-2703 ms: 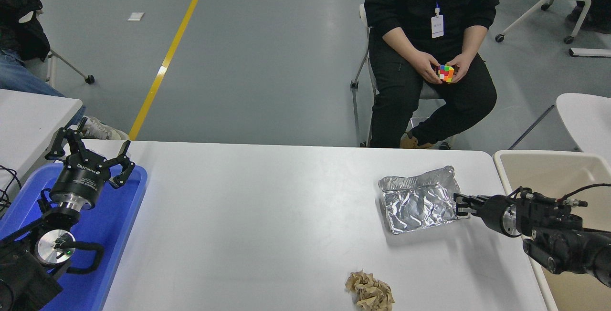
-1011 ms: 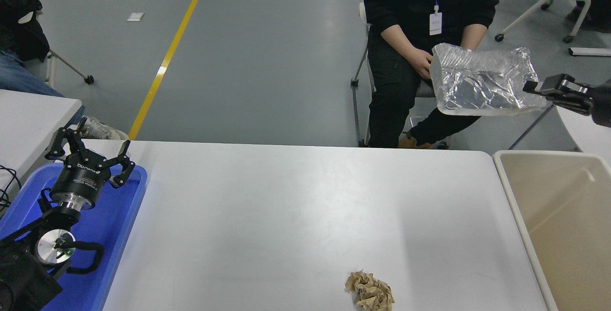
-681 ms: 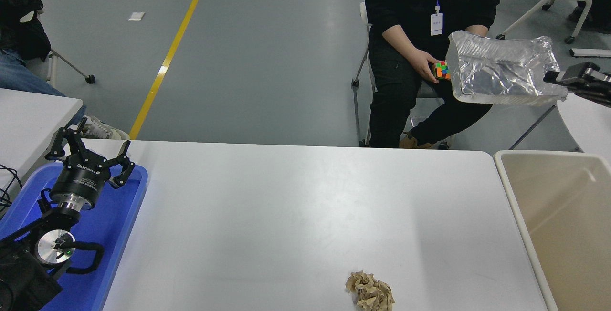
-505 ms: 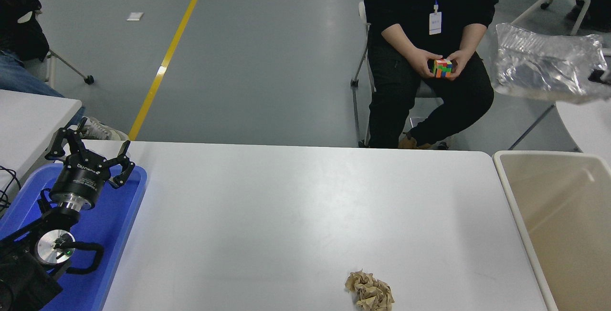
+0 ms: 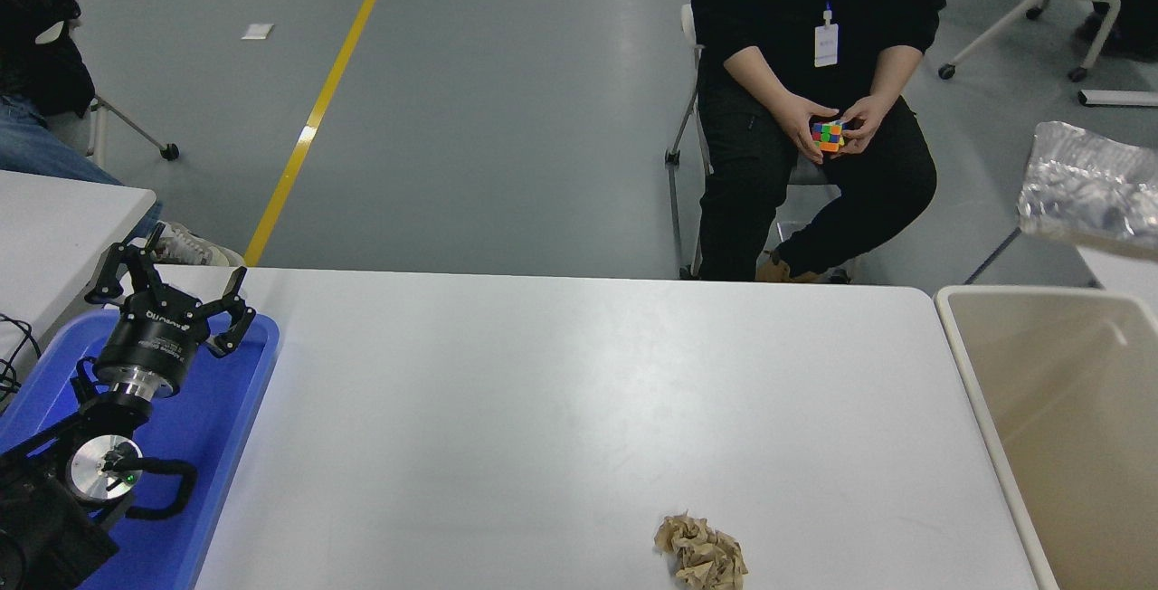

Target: Clean the table surface

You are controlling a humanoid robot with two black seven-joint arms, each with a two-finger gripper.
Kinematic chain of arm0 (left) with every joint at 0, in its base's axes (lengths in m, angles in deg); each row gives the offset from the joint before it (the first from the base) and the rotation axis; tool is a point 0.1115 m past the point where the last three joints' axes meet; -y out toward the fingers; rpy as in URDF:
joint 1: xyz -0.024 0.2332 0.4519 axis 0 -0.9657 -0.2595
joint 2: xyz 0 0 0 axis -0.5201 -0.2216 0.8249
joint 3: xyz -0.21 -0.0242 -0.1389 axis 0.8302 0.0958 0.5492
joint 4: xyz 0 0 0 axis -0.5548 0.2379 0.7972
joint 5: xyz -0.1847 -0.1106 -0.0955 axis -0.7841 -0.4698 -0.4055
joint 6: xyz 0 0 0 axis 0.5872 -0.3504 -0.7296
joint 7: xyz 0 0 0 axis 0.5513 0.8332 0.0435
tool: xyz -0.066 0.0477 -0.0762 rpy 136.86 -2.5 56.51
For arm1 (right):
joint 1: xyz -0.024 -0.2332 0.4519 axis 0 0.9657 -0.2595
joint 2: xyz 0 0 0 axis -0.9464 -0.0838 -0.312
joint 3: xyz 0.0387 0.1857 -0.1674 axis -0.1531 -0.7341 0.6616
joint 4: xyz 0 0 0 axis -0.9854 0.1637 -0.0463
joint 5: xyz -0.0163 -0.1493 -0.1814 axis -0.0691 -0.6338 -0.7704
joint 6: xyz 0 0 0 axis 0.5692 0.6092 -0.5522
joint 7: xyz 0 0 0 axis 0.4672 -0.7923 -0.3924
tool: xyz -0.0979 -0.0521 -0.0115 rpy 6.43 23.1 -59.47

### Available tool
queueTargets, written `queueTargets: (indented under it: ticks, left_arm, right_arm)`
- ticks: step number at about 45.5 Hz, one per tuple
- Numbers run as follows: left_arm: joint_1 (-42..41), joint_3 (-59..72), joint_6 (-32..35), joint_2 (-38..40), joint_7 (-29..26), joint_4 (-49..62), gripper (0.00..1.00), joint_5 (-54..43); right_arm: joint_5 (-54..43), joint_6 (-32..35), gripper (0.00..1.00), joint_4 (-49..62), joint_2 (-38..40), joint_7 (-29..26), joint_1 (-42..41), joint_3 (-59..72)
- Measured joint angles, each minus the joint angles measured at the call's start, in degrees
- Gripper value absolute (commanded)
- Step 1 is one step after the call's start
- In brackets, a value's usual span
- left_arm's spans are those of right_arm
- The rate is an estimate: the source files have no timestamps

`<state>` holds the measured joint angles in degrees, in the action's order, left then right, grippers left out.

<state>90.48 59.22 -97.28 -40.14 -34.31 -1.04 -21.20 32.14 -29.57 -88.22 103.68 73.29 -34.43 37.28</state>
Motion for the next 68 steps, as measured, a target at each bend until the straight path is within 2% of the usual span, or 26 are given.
queueTargets:
  ticks: [14,24,42,68]
  left_arm:
    - [0.0,0.0,0.0,0.0,0.0,0.0,1.0,0.0]
    - [0.0,0.0,0.0,0.0,0.0,0.0,1.0,0.0]
    - [0.0,0.0,0.0,0.0,0.0,0.0,1.0,0.0]
    - [0.0,0.0,0.0,0.0,0.0,0.0,1.0,0.0]
  right_arm:
    - [5.36,-3.41,0.0,2.52,-2.49,-8.47,7.9,-0.29]
    - [8.58,-5.79,0.0,2.93,-4.6,-12.33,12.63,-0.51]
    - [11.08,-9.35,0.0,3.0,-9.18,-14.17,18.95,-4.73]
    - [11.53,-11.61,0.0,2.9,-12.52,-14.47,22.31,-8.2]
